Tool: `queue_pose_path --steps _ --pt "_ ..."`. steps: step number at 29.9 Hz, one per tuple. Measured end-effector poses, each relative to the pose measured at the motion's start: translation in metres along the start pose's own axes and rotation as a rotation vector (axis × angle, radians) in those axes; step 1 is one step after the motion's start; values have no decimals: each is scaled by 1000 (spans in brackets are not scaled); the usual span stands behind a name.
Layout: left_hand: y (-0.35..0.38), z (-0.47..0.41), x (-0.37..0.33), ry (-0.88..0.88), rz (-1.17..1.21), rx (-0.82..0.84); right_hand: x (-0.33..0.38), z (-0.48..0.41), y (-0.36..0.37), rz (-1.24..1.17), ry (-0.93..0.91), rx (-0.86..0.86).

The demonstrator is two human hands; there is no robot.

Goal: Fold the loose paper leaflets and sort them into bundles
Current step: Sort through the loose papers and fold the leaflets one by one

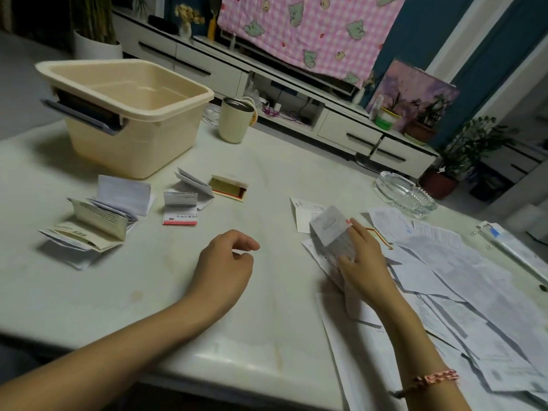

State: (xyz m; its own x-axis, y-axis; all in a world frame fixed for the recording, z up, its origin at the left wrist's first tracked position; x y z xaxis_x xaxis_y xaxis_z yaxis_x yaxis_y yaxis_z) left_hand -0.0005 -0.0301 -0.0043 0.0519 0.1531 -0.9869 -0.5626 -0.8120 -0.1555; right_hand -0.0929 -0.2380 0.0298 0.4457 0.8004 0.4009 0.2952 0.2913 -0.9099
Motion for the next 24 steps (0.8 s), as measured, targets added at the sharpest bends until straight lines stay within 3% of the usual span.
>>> queue_pose_path --steps 7,11,14,19,24 --pt "12 0 -3 -79 262 170 40 30 -39 -520 -229 -298" --pt "22 0 -5 -125 469 296 64 48 -29 -1169 -133 -213" --pt "29 3 -7 -184 605 413 75 57 2 -1436 67 -39" --pt "33 6 -7 -239 759 476 84 71 29 -1589 285 117" --pt "33 6 -14 -212 866 521 77 77 38 -1490 401 59"
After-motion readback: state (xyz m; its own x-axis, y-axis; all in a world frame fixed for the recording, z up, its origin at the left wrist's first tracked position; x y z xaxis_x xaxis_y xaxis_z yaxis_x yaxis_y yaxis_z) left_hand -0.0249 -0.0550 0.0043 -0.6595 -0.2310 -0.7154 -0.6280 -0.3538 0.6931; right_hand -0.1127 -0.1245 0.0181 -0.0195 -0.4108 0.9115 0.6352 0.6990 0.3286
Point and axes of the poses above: each hand's wrist, its own z-axis away from the middle knuckle, its own y-axis out of the palm, x = y × z, the point moved 5 cm from there along -z, towards the middle knuckle, and after that the axes turned 7 degrees about x, right-handed, at the moved point
